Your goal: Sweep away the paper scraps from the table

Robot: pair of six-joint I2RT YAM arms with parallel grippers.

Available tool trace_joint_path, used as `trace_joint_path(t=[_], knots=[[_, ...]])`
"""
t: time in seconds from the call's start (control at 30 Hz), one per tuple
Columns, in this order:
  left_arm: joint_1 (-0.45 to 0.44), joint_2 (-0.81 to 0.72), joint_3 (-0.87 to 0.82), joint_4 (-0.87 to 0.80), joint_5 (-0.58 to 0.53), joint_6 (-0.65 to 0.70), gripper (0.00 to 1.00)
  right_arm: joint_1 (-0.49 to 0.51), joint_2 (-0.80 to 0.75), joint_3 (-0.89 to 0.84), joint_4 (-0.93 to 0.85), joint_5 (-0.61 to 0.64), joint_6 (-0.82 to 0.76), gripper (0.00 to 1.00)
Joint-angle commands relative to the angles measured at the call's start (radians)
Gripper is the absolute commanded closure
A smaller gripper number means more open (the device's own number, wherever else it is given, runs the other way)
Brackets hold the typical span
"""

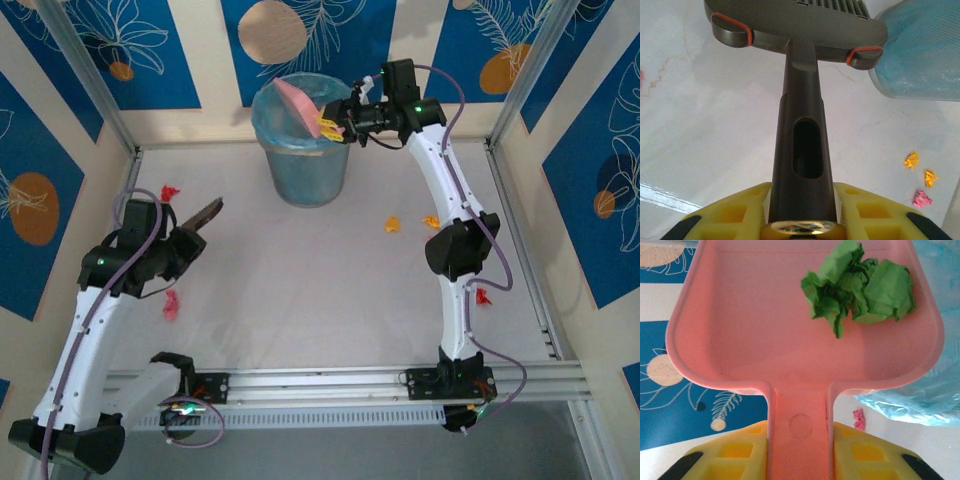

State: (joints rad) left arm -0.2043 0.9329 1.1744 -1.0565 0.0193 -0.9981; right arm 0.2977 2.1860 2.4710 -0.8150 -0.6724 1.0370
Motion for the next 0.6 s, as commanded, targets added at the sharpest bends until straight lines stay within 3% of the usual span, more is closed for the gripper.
trace_joint_path(t=[0.0, 0.3, 0.57], knots=[[-0.001, -0.007, -0.005, 0.035, 0.013, -0.013, 1.00, 0.002, 0.014, 0.032, 0.033, -0.106, 0.124, 1.00], [-0.001, -0.021, -0.030, 0.059, 0.034, -0.027, 1.00, -0.011, 0.029, 0.004, 0.160, -0.200, 0.373, 1.00], [-0.001, -0.019, -0.034, 0.073, 0.044, -0.032, 1.00, -0.032, 0.014, -0.012, 0.298, -0.177, 0.568, 1.00]])
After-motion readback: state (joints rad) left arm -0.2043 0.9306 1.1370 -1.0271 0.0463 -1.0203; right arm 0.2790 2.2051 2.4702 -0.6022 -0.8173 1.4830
